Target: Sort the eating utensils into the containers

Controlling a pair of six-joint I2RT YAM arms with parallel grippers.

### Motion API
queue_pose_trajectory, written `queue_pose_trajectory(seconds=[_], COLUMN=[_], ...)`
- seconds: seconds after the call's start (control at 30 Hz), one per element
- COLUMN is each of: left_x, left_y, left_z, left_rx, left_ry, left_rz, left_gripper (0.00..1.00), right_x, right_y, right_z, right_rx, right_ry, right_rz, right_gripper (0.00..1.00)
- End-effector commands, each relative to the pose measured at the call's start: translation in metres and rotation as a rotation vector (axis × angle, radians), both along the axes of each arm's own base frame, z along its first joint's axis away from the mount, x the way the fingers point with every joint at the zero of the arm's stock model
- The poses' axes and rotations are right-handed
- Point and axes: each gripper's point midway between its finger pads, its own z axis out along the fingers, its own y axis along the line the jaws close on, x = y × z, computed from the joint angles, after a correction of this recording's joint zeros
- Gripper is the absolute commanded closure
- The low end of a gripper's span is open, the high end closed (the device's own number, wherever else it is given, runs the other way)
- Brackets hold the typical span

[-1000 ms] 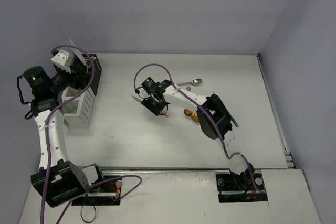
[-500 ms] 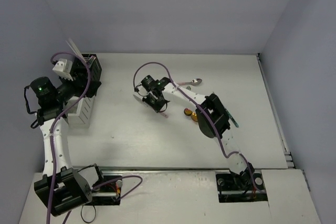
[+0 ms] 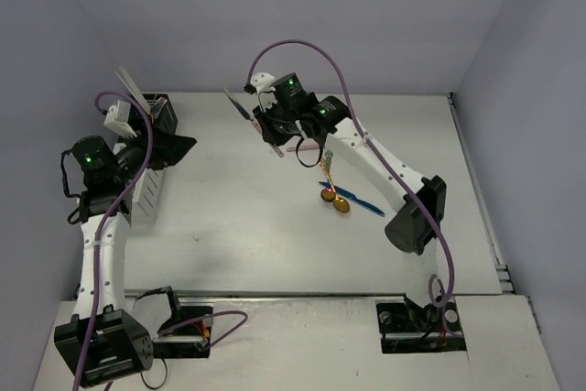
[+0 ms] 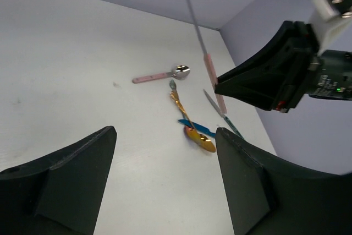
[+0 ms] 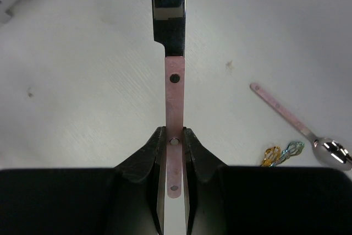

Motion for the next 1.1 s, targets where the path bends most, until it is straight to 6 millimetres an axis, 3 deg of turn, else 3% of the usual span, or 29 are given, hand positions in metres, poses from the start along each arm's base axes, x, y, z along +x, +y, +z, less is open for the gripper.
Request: queue_pose_trajectory(seconds=[0.0,0.17,0.4,0.73,0.9,1.07], left_x=[0.014,0.019,0.022,0.036,0.040,0.039], left_y=[-0.023,-0.057,-0.082,-0.083,-0.081,-0.082], left_z=[0.025,0.032,0.038,0.045,0.047,0.052], left_rx=[-0.080,-0.119,-0.095,-0.131,-0.148,-0.177], left_ry=[-0.026,-0.005,-0.039,-0.067,-0.071,-0.081], left_rz=[-0.026,-0.107,-0.153,-0.128,-0.112,-0.109], left_gripper=[0.29,0.29,0.29,0.31,0.40,0.57], right_x=[-0.016,-0.028,-0.036,-0.051,-0.055,-0.058], right_y=[0.020,0.027,0.032,0.042,0.042,0.043], right_z=[0.057,0.069,0.071,0.066,0.061,0.056], right_rx=[0.114,0.106,0.099,0.082,0.067,0.058], right_ry=[-0.108,-0.156,-0.173,-0.176,-0.175,-0.170], right_rz=[0.066,0.084,0.096,0.132,0.138,0.145], right_gripper=[1.00,1.00,1.00,1.00,1.00,1.00])
